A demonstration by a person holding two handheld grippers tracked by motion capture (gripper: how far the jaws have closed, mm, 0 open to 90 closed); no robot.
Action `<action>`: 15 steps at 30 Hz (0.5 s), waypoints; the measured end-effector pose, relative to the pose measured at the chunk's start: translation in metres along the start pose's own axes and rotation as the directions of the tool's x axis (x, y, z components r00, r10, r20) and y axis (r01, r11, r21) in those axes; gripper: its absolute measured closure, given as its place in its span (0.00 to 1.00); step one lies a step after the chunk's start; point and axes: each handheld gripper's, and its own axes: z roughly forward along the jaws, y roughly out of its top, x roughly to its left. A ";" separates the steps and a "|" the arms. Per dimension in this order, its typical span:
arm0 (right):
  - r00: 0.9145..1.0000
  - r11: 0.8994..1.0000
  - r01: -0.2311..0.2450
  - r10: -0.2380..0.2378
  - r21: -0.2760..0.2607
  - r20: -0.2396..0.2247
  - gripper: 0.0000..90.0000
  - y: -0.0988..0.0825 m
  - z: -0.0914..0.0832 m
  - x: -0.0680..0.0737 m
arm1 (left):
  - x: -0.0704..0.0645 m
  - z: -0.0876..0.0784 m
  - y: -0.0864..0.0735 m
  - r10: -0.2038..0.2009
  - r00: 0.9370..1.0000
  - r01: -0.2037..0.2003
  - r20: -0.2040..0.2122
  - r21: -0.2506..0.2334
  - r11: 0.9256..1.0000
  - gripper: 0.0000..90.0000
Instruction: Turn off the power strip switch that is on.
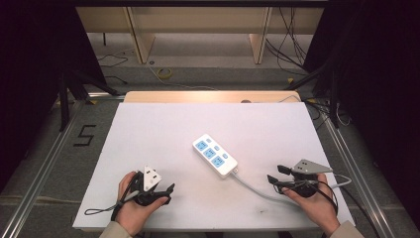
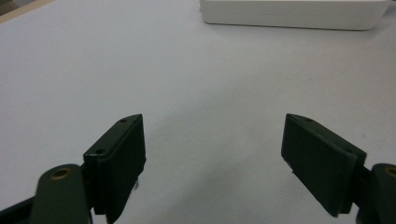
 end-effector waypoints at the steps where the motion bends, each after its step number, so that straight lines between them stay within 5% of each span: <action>1: 1.000 1.000 0.000 0.000 -0.001 -0.002 0.49 0.000 0.000 0.000 | 0.000 0.000 0.000 0.000 1.000 0.000 -0.003 0.001 1.000 0.24; 9: 1.000 1.000 0.025 -0.025 0.007 0.003 0.57 0.001 0.000 0.001 | -0.001 0.002 0.000 0.007 1.000 -0.007 -0.012 0.011 1.000 0.24; 15: 0.998 0.997 0.070 -0.070 0.023 0.001 0.79 0.004 0.001 0.003 | -0.002 0.003 0.001 0.001 1.000 -0.001 -0.019 0.005 1.000 0.24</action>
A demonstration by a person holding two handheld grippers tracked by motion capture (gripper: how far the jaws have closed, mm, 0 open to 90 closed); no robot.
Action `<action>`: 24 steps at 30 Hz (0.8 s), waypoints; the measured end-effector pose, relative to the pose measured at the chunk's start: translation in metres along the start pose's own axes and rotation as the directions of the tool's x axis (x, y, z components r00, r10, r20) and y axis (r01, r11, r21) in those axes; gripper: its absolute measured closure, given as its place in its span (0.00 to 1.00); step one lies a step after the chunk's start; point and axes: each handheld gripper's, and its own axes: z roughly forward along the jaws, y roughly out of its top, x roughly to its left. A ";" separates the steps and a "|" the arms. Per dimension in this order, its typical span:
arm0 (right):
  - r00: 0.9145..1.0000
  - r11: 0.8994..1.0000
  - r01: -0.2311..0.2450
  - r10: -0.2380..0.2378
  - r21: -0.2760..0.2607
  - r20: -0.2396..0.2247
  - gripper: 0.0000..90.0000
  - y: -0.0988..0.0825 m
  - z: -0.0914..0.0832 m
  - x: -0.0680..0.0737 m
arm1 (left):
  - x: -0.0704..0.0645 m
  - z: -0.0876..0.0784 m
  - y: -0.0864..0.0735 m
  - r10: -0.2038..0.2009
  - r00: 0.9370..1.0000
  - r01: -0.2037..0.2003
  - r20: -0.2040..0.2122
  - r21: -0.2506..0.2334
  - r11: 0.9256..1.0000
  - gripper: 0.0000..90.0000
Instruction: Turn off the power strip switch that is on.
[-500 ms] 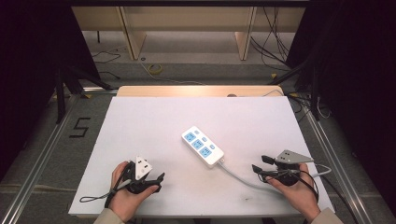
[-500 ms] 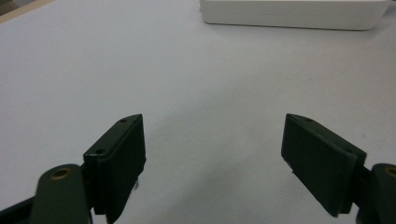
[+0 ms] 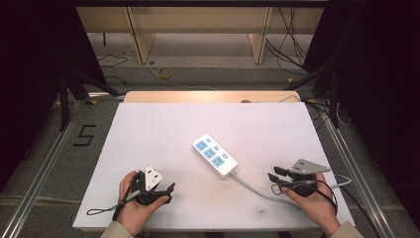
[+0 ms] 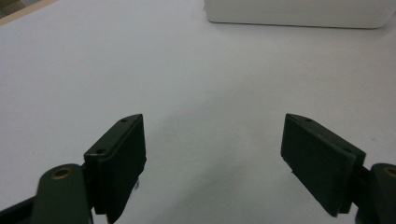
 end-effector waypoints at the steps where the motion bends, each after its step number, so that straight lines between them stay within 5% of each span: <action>1: 1.000 1.000 0.023 -0.023 0.008 0.009 0.88 0.002 0.000 0.001 | 0.000 0.000 0.000 0.002 1.000 -0.002 -0.003 0.000 1.000 0.24; 6: 0.999 0.998 0.051 -0.052 0.034 0.004 1.00 0.005 0.002 0.003 | 0.004 0.002 -0.001 0.007 1.000 -0.007 0.002 0.010 1.000 0.24; 24: 0.998 0.997 0.058 -0.058 0.055 -0.012 1.00 0.027 0.004 0.006 | 0.001 0.003 0.002 0.014 1.000 -0.014 -0.005 0.003 1.000 0.25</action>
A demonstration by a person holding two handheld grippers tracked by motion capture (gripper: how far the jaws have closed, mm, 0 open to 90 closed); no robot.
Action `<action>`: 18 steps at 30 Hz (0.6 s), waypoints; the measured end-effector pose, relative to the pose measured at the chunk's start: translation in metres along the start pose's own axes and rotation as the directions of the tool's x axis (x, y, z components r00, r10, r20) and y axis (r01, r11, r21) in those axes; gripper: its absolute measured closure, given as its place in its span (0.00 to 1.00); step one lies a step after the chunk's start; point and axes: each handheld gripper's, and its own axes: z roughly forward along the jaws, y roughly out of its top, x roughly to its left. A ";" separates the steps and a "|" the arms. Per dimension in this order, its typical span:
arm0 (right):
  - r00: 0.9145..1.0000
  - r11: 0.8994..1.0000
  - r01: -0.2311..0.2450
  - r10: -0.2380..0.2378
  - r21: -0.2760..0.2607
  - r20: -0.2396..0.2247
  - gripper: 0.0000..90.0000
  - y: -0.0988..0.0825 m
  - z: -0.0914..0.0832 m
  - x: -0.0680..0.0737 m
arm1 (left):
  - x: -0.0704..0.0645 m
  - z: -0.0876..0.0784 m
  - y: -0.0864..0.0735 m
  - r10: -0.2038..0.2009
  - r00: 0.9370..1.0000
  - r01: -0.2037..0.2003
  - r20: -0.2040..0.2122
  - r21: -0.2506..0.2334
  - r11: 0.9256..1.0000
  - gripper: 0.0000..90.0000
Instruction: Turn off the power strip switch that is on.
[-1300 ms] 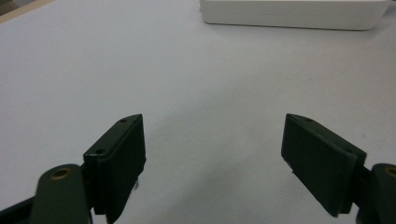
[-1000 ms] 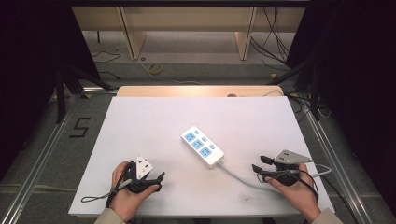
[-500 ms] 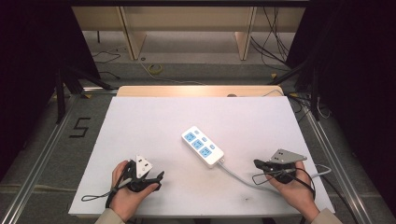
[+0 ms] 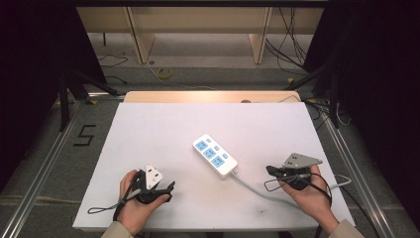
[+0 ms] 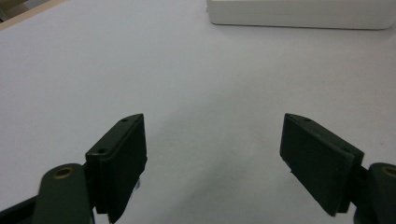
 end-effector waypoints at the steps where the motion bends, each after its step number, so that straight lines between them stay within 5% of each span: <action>1: 1.000 1.000 0.002 -0.002 0.001 0.000 1.00 0.001 0.001 0.000 | 0.000 0.000 0.000 0.001 1.000 -0.001 0.000 0.000 1.000 0.25; 18: 1.000 1.000 0.010 -0.009 0.029 -0.019 1.00 0.019 0.012 0.005 | -0.002 0.001 0.001 0.001 1.000 -0.001 -0.003 -0.003 1.000 0.25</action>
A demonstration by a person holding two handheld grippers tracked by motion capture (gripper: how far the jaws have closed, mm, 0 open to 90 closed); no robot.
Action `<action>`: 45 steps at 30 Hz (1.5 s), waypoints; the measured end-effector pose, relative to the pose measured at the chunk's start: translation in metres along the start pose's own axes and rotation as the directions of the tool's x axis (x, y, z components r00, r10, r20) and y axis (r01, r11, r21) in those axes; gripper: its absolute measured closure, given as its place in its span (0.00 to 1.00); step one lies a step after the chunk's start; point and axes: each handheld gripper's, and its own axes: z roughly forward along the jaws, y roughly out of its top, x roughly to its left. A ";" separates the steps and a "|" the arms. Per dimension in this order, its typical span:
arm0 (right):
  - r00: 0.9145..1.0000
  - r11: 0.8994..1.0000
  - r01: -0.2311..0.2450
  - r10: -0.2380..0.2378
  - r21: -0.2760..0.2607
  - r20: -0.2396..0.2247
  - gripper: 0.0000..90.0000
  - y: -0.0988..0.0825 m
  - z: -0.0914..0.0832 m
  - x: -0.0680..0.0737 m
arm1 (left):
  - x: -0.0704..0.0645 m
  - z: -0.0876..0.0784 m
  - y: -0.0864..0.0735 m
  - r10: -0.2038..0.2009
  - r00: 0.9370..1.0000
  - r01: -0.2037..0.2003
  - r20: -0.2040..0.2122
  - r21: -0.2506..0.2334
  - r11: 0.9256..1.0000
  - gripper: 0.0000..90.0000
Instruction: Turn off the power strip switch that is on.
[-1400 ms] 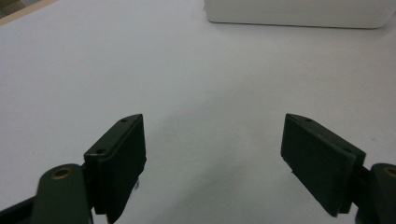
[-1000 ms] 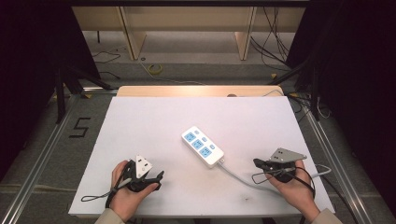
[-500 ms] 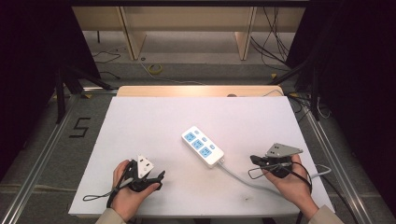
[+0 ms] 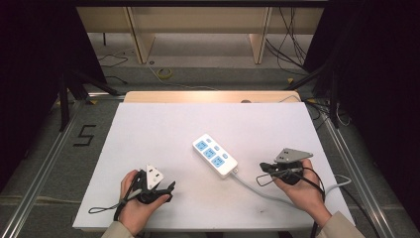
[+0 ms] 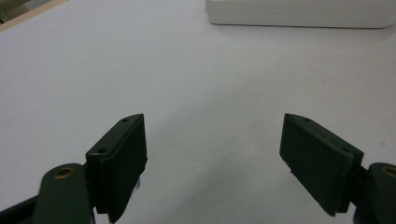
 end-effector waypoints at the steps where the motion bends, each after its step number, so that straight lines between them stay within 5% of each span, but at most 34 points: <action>1: 1.000 1.000 0.000 0.000 0.000 0.000 1.00 0.001 0.001 0.000 | 0.000 0.000 0.000 0.001 1.000 -0.001 0.000 0.000 1.000 0.25; 45: 0.999 1.000 0.023 -0.022 0.022 -0.035 1.00 0.035 0.024 0.011 | -0.004 0.003 0.001 0.026 1.000 -0.026 0.004 0.007 1.000 0.25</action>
